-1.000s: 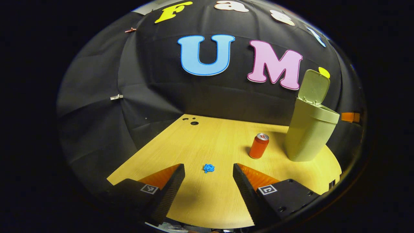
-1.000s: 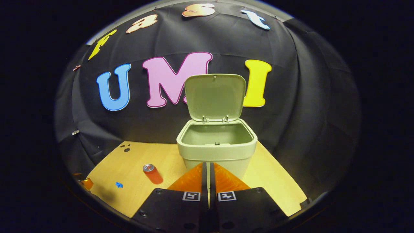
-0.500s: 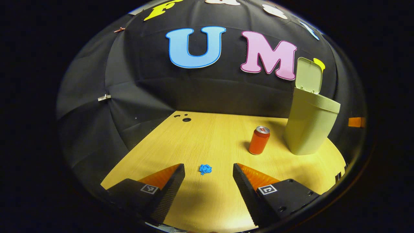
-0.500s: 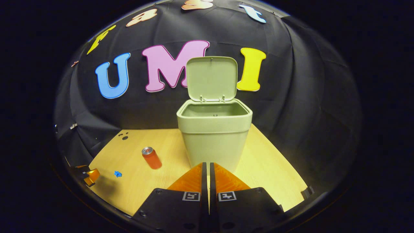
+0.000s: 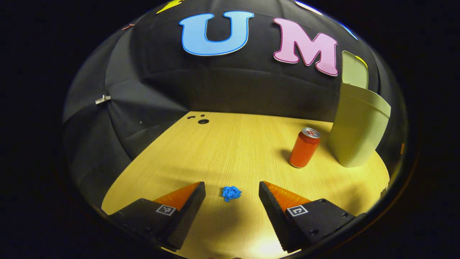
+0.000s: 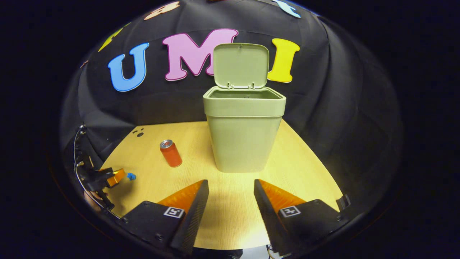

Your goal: Press the lid of the desktop garbage bin to open it, pick up the crumpled paper on the desktop and throw it into the bin, then pick up the pop can on the desktop and drop it into the bin, and finally close the garbage bin lid.

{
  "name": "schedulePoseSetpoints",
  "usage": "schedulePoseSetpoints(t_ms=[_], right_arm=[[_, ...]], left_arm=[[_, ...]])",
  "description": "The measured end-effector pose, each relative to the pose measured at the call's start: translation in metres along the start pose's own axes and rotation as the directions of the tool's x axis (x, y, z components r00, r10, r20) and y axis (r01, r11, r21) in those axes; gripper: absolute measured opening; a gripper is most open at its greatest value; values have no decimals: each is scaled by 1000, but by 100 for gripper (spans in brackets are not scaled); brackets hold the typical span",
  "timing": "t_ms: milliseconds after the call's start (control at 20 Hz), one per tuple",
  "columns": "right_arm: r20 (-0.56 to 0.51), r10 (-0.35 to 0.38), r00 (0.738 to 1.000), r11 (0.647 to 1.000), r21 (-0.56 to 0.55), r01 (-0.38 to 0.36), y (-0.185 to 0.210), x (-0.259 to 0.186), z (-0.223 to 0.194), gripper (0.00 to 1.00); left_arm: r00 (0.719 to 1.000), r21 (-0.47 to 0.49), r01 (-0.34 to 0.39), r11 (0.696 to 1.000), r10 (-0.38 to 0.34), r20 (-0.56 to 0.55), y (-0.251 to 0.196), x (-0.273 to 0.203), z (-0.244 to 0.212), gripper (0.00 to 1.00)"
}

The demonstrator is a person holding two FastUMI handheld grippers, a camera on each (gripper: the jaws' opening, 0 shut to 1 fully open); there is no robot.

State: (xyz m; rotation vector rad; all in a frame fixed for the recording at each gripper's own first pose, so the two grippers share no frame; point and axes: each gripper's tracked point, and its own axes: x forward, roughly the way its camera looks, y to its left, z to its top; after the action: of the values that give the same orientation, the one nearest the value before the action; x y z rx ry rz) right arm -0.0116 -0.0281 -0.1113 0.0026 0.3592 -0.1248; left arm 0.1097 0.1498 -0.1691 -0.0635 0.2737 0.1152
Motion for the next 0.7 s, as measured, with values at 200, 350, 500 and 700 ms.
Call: schedulePoseSetpoints(t_ms=[200,350,500,700], right_arm=[[-36,-7,999,1000,12,8,7,-2,-13,100],[-68,-4,998,1000,7,4,12,-5,-25,100],[-89,-7,996,1000,4,7,13,-10,-35,100],[-108,-13,994,1000,-9,12,13,-15,-46,100]], left_arm=[[999,-45,-10,999,8,-52,1,29,-13,96],[996,-49,-25,998,20,-88,1,47,-22,96],[993,-46,-36,998,31,-115,1,54,-32,96],[990,-5,-39,999,38,-139,-1,66,-44,96]])
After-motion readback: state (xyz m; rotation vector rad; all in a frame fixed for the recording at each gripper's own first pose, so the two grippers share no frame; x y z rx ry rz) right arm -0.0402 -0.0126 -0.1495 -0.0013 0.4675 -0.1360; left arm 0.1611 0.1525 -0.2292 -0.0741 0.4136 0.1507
